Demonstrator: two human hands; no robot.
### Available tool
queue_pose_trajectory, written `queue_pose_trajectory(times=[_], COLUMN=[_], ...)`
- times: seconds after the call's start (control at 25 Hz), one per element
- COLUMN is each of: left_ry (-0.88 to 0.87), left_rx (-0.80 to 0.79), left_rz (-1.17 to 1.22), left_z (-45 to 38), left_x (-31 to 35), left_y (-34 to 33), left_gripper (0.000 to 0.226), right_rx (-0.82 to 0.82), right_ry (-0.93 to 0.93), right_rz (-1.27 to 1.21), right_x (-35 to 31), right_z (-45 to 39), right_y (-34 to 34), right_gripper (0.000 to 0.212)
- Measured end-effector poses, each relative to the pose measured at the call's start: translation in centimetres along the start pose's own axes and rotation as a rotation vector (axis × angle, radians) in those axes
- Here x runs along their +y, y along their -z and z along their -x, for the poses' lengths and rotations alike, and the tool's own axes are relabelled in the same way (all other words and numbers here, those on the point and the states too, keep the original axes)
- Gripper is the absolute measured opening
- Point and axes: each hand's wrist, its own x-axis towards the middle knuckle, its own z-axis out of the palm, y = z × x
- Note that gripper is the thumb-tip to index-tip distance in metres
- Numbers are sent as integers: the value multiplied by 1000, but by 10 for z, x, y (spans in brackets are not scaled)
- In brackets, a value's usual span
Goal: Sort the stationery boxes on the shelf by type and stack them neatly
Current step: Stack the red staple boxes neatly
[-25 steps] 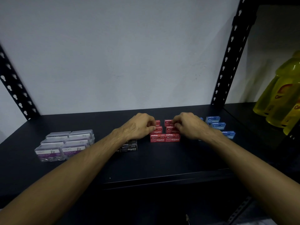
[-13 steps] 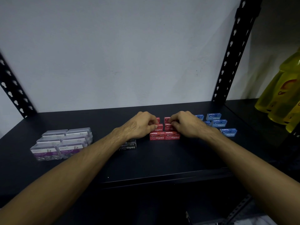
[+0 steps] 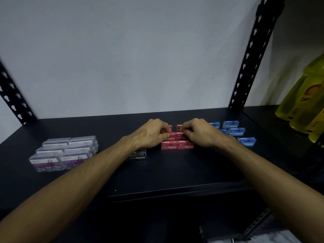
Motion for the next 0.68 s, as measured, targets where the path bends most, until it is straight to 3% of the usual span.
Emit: queue_pose_trajectory(times=[0.16,0.68], left_ry=[34,23], left_rx=[-49,-117], left_rz=[45,110], left_z=[-1,5], left_x=[2,2], left_y=[3,6], left_gripper=[23,20], right_rx=[-56,-104], right_ry=[-29,-50], right_rz=[-30,-43], right_x=[0,-5], right_z=[-3,8], right_y=[0,3], right_gripper=[26,25])
